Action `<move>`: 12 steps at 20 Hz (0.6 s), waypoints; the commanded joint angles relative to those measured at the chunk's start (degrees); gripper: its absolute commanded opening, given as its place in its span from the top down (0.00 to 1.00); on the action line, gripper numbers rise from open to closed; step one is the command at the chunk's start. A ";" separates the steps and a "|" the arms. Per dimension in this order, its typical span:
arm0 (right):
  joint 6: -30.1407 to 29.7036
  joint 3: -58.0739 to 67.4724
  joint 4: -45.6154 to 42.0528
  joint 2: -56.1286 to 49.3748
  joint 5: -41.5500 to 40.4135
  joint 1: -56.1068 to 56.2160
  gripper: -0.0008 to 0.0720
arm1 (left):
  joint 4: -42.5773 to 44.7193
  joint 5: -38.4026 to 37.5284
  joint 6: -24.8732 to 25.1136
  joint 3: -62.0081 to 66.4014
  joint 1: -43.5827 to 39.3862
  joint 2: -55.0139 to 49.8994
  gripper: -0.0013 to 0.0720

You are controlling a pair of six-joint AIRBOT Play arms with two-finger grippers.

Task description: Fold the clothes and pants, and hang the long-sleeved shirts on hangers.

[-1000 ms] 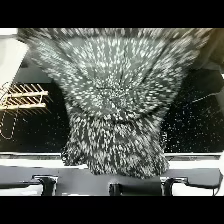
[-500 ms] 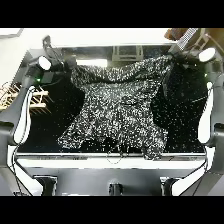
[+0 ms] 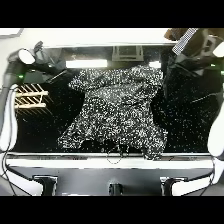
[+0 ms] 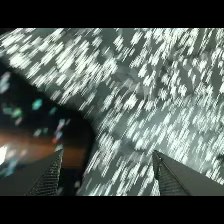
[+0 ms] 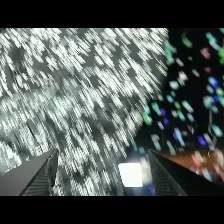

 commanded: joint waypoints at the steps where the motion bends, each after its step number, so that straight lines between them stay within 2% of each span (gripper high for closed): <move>1: 0.28 -13.42 2.82 12.02 6.67 -5.33 0.11 | 2.38 -6.45 -0.07 -11.61 1.92 11.19 0.12; 4: 3.61 -35.39 5.33 26.05 5.05 -4.46 0.06 | 0.42 0.26 -2.58 -33.18 1.55 24.52 0.12; 7: 7.17 -56.06 7.37 38.58 3.02 1.70 0.03 | -7.80 8.17 -5.66 -54.21 1.55 37.18 0.12; 10: 15.96 -71.36 7.45 46.53 -2.38 9.11 0.02 | -15.10 12.48 -5.66 -69.72 1.16 47.25 0.12; 12: 19.28 -77.81 9.25 47.91 -5.88 13.73 0.02 | -16.74 12.68 -5.68 -75.41 -0.04 51.23 0.12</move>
